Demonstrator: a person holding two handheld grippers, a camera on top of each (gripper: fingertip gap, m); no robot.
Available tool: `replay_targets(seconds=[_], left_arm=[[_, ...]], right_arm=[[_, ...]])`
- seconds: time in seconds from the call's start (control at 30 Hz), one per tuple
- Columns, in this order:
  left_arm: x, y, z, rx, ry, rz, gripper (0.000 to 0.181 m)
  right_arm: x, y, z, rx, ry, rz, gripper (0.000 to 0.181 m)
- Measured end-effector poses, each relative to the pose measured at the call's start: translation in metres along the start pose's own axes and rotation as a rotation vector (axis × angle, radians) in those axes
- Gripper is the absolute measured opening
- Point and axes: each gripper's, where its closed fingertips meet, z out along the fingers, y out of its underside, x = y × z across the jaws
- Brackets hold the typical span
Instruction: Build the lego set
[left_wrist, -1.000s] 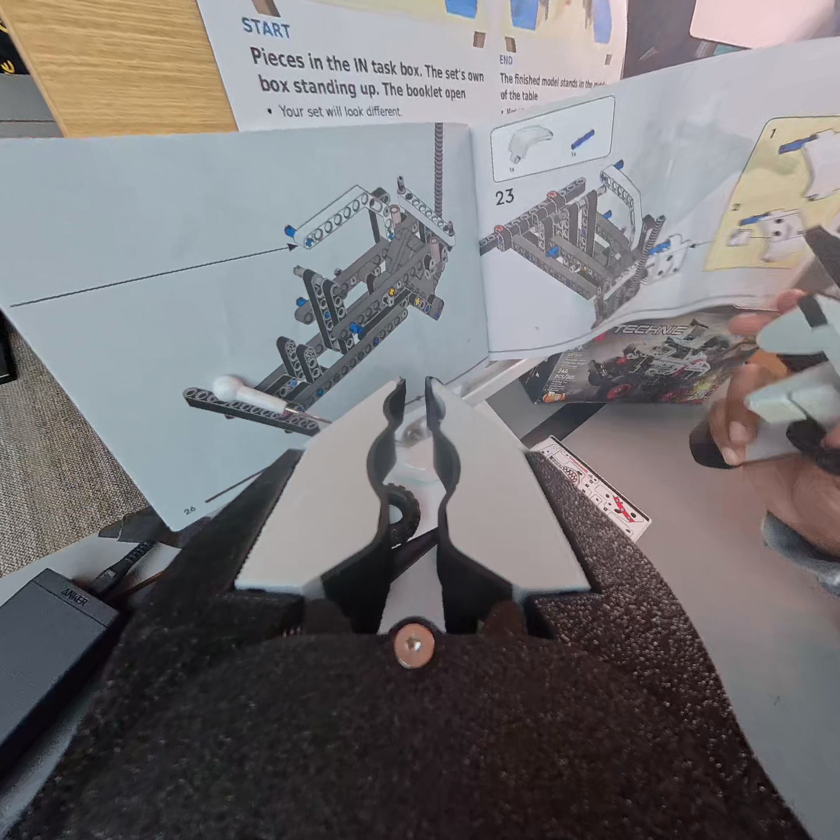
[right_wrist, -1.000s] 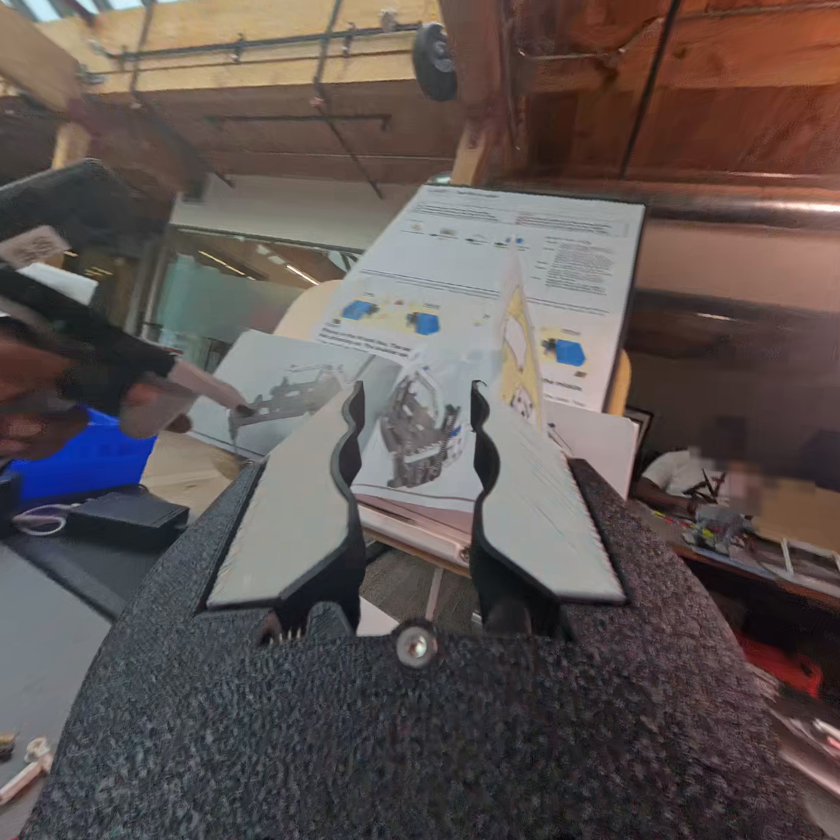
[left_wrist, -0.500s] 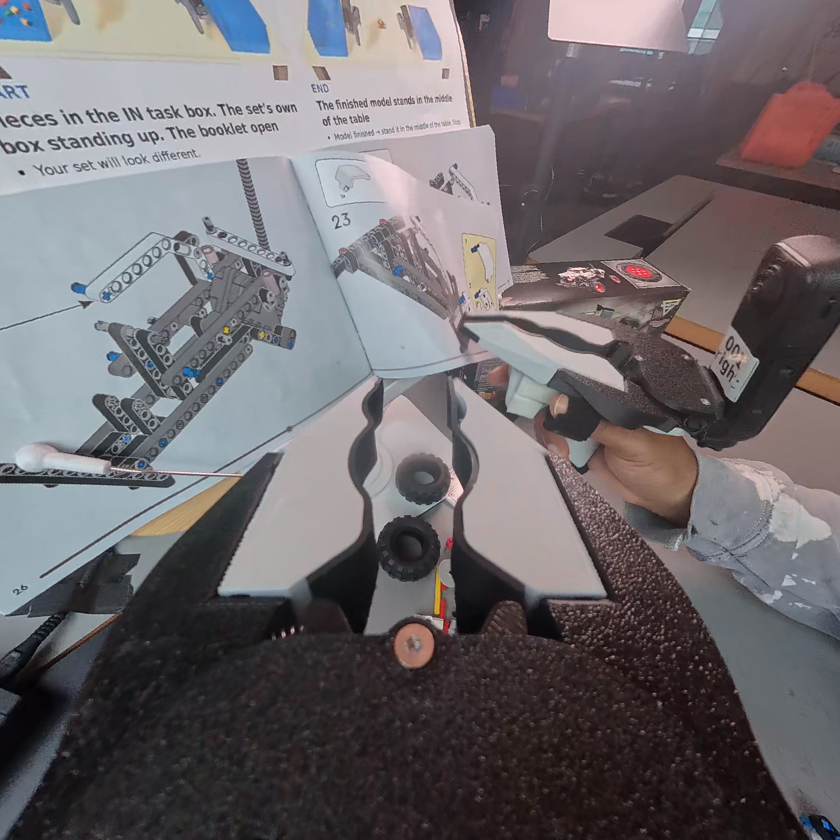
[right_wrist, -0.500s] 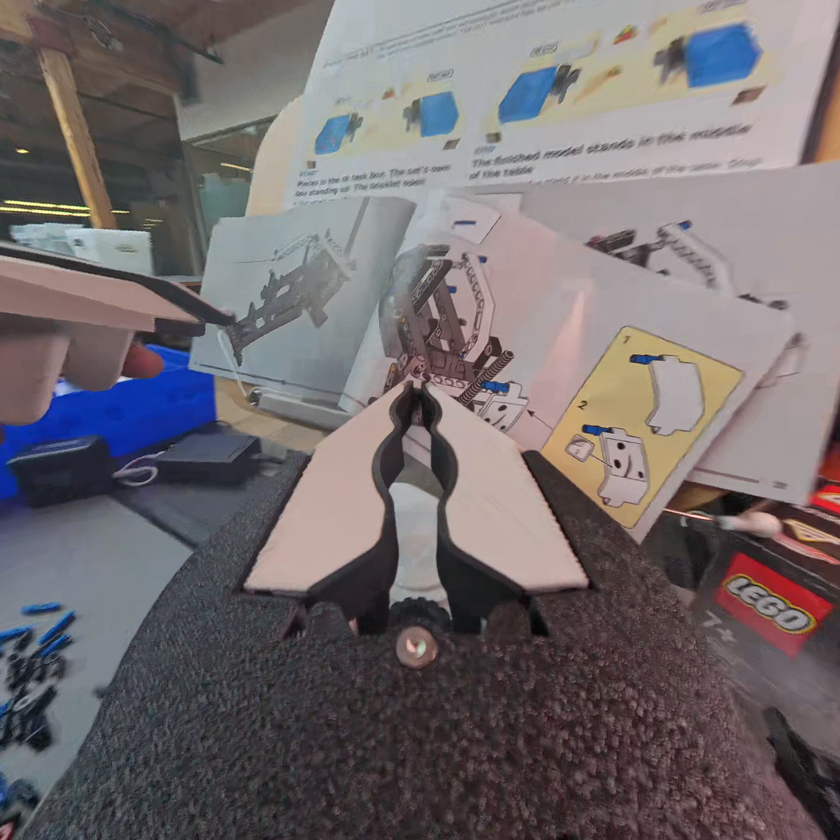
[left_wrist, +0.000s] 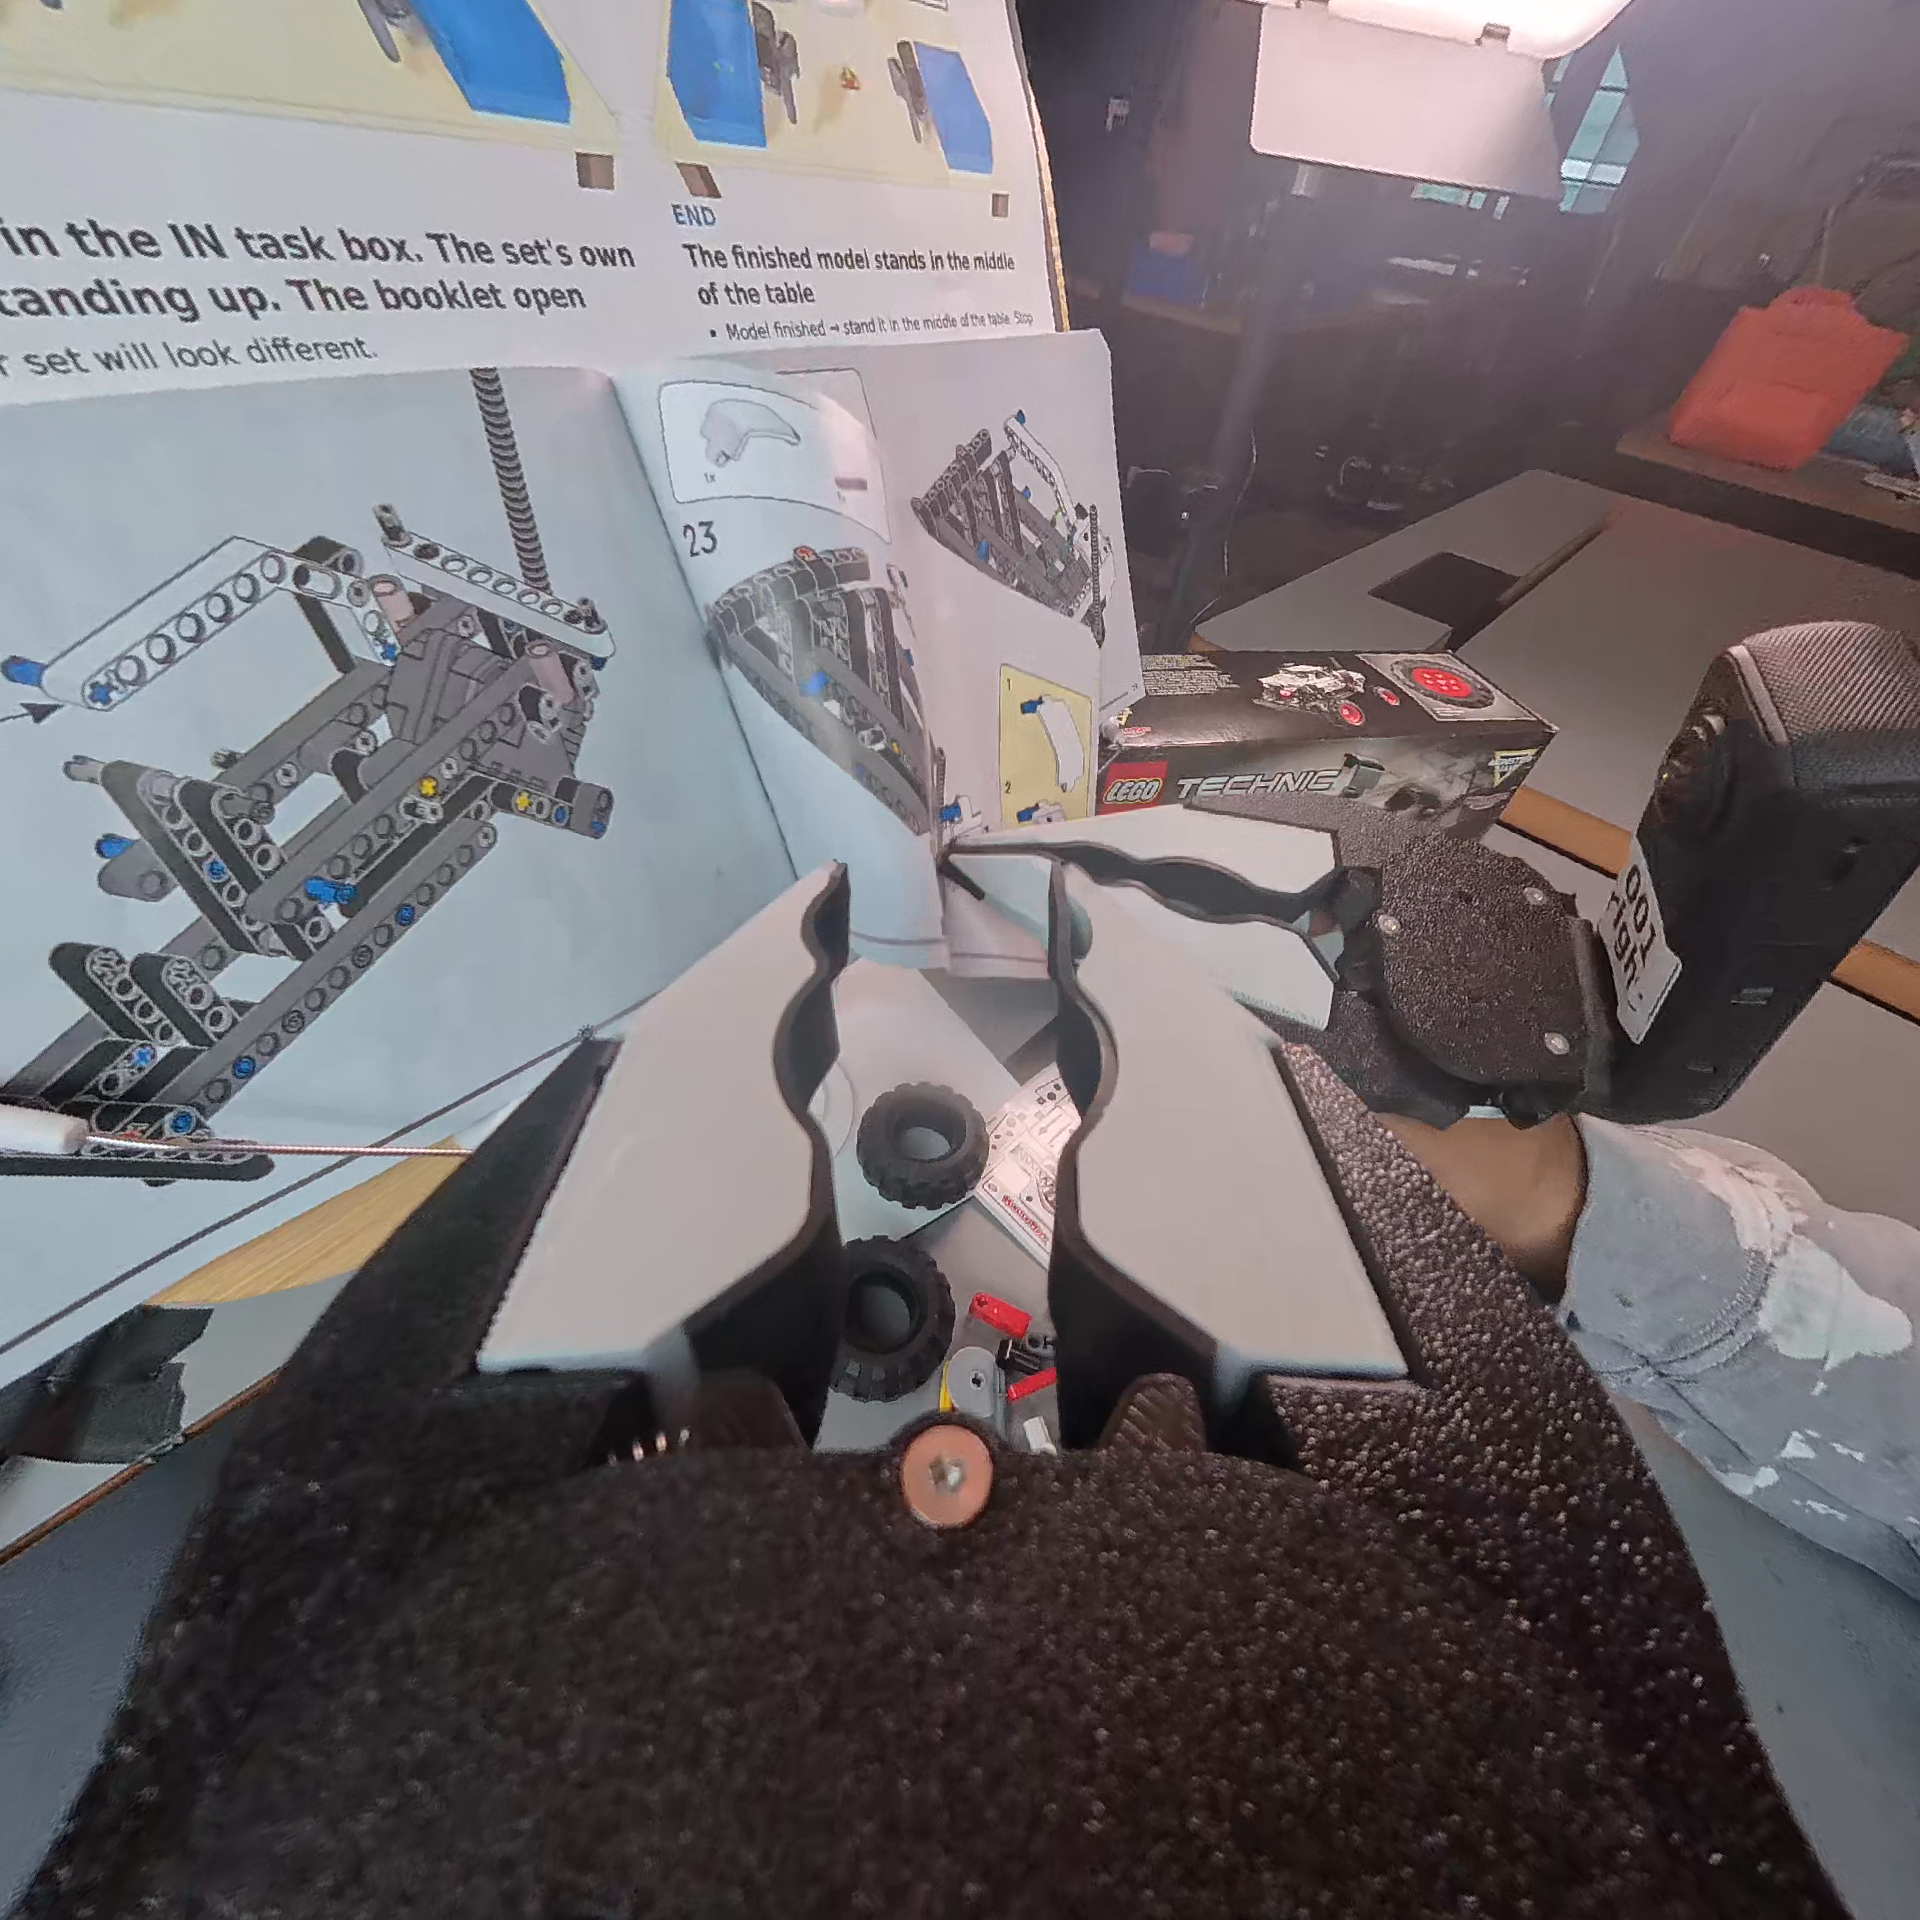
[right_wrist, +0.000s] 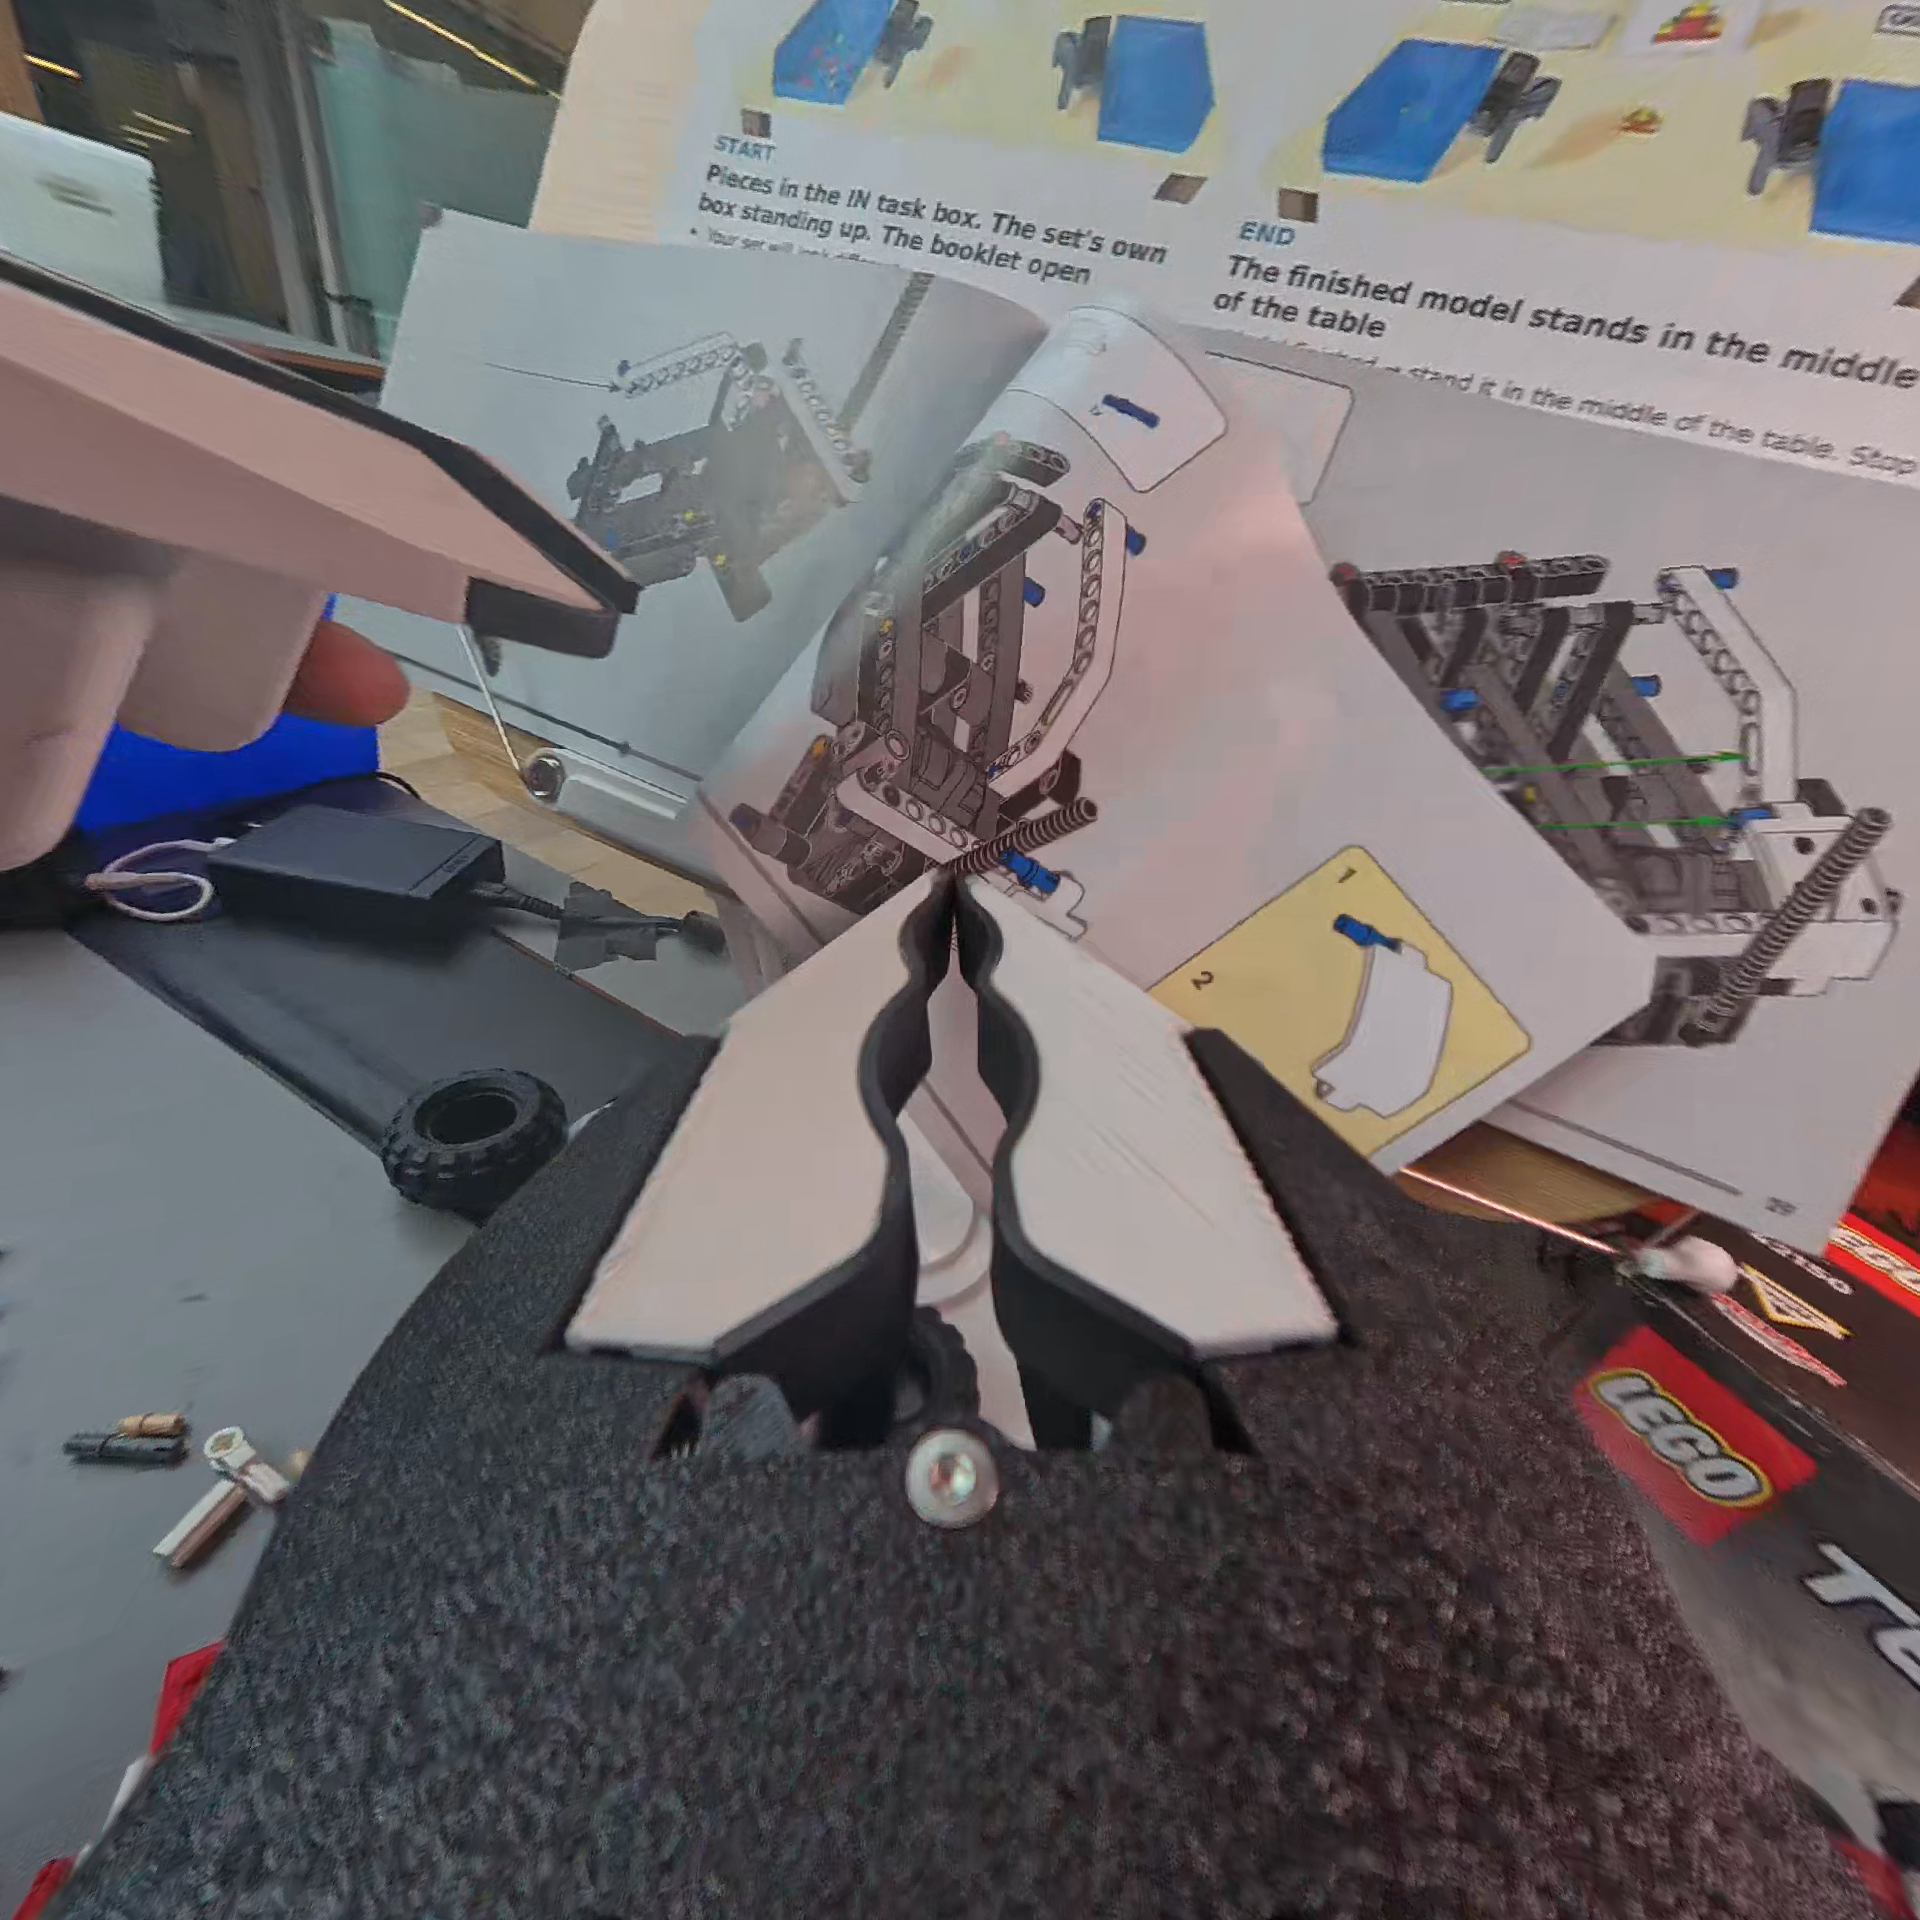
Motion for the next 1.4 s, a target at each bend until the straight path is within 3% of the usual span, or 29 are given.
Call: replay_targets(seconds=[0.13,0.33,0.37,0.47,0.6,0.7,0.8,0.87,0.93,1.1,1.23,1.4], left_arm=[[-0.012,0.001,0.005,-0.029,-0.063,0.001,0.043],[-0.032,0.012,0.027,-0.098,-0.131,-0.023,0.046],[-0.035,0.016,0.03,-0.117,-0.144,-0.004,0.044],[-0.049,0.023,0.033,-0.155,-0.22,0.087,0.011],[-0.056,0.023,0.027,-0.133,-0.214,0.068,0.002],[-0.056,0.022,0.02,-0.102,-0.162,0.001,0.002],[-0.059,0.022,0.015,-0.075,-0.12,-0.077,0.003],[-0.058,0.022,0.014,-0.055,-0.069,-0.138,0.004],[-0.059,0.022,0.014,-0.034,-0.036,-0.191,0.004],[-0.06,0.023,0.016,-0.009,-0.003,-0.247,0.003],[-0.059,0.023,0.018,-0.015,0.017,-0.256,0.002],[-0.051,0.023,0.028,-0.039,0.063,-0.24,0.003]], right_arm=[[-0.008,-0.002,0.006,0.029,-0.002,-0.017,0.008],[-0.029,0.004,0.015,0.013,-0.059,-0.024,0.0],[-0.036,0.005,0.017,0.012,-0.078,-0.035,0.0],[-0.054,0.005,0.015,0.022,-0.143,-0.087,0.002],[-0.073,-0.001,-0.007,0.102,-0.216,-0.125,0.02],[-0.066,-0.014,-0.03,0.228,-0.166,-0.115,0.031],[-0.036,-0.023,-0.048,0.317,-0.023,-0.028,0.05],[-0.011,-0.016,-0.048,0.298,0.053,0.106,0.071],[0.005,0.001,-0.037,0.222,0.061,0.262,0.078],[0.002,0.026,-0.013,0.09,-0.02,0.497,0.06],[-0.017,0.023,-0.008,0.077,-0.123,0.545,0.005],[-0.033,-0.019,-0.026,0.217,-0.201,0.465,0.0]])
